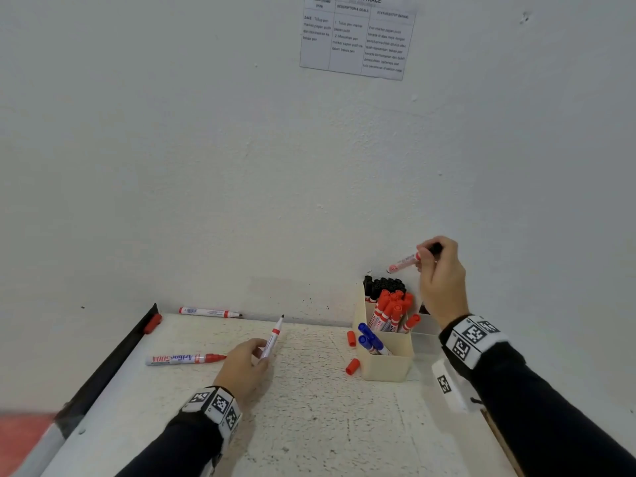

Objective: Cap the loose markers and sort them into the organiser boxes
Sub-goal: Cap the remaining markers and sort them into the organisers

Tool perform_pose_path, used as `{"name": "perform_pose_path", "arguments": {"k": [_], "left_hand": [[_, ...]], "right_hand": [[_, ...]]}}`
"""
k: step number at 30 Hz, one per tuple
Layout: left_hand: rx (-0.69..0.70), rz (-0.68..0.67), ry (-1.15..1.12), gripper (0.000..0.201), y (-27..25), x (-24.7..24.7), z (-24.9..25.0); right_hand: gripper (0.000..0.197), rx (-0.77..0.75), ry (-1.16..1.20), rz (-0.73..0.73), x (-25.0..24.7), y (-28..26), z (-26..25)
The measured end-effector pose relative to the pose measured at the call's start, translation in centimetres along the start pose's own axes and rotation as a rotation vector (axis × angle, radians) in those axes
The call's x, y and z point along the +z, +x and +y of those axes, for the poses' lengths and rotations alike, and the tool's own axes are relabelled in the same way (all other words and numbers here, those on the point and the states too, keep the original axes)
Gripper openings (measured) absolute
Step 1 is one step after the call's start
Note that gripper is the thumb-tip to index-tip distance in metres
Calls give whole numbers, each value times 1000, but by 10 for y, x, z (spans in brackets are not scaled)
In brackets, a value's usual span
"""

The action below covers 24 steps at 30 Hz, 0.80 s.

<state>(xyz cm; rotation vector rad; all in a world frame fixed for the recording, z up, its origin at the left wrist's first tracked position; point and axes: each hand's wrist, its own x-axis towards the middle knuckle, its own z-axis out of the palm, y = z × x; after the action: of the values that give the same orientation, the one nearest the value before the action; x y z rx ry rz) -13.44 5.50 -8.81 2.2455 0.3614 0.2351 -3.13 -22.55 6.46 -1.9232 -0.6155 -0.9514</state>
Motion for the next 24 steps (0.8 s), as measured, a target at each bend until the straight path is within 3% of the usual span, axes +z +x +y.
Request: {"name": "perform_pose_path", "arguments": {"k": [4,8,13,19,24], "left_hand": [[-31,12,0,29,0,1,-1],[-60,66,82,27,-1,-2,-2],[-132,111,163,28,2,-5,-2],[-111,96,116,30,4,-5,-5],[-98,106,103,28,3,-5,-5]], "right_hand": [[11,220,-76,-154,34,9,11],[10,301,-142,-226,50,12,23],[13,302,-176,-282,58,28,24],[23,305,-185,-356,66,42,17],[23,224,-141,-264,64,44,8]]}}
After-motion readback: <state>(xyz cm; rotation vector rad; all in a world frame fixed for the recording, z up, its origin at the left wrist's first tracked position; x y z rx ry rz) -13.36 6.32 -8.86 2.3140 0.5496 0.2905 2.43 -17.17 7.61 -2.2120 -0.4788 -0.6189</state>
